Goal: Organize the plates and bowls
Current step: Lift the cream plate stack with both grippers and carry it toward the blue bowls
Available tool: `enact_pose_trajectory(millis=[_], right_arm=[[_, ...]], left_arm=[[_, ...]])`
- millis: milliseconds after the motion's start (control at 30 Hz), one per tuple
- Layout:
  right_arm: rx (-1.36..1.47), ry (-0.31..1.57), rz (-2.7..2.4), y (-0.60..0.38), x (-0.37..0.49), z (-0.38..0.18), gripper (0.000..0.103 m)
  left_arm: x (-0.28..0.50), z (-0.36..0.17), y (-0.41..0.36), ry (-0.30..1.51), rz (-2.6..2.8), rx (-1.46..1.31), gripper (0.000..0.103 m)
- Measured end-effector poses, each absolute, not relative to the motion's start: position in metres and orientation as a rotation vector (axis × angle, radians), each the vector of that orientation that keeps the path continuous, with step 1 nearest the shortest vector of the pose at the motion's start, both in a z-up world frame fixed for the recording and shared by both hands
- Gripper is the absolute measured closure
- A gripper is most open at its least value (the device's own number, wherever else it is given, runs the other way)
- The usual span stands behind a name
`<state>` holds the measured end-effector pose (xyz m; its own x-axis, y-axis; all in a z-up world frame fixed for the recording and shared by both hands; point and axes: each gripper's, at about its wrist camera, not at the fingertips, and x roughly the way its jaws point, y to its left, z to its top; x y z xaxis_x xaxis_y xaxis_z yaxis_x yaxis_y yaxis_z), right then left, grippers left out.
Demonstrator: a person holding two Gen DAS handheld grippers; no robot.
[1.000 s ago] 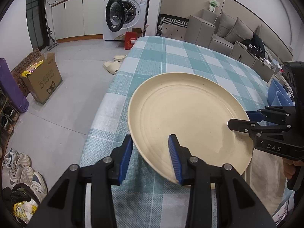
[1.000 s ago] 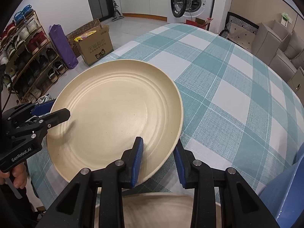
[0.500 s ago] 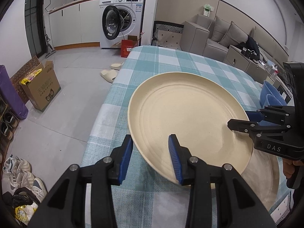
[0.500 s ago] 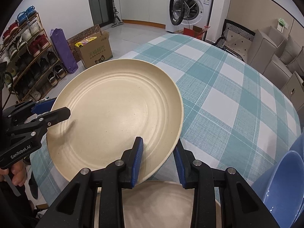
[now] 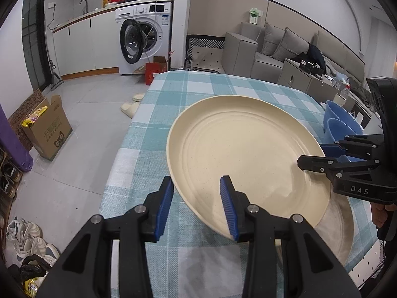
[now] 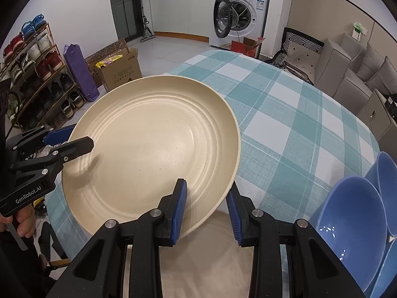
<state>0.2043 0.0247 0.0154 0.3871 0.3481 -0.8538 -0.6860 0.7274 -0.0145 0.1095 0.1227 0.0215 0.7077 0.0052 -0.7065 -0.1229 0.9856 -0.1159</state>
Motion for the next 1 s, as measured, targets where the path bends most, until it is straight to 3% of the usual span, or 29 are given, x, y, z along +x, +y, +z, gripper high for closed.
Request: enact_pose_trajectory(millis=[1000], right_arm=[[-0.281, 0.975, 0.589, -0.064, 0.143, 0.017, 0.070]], left_arm=[[0.088, 0.024, 0.053, 0.794, -0.053, -0.049, 0.065]])
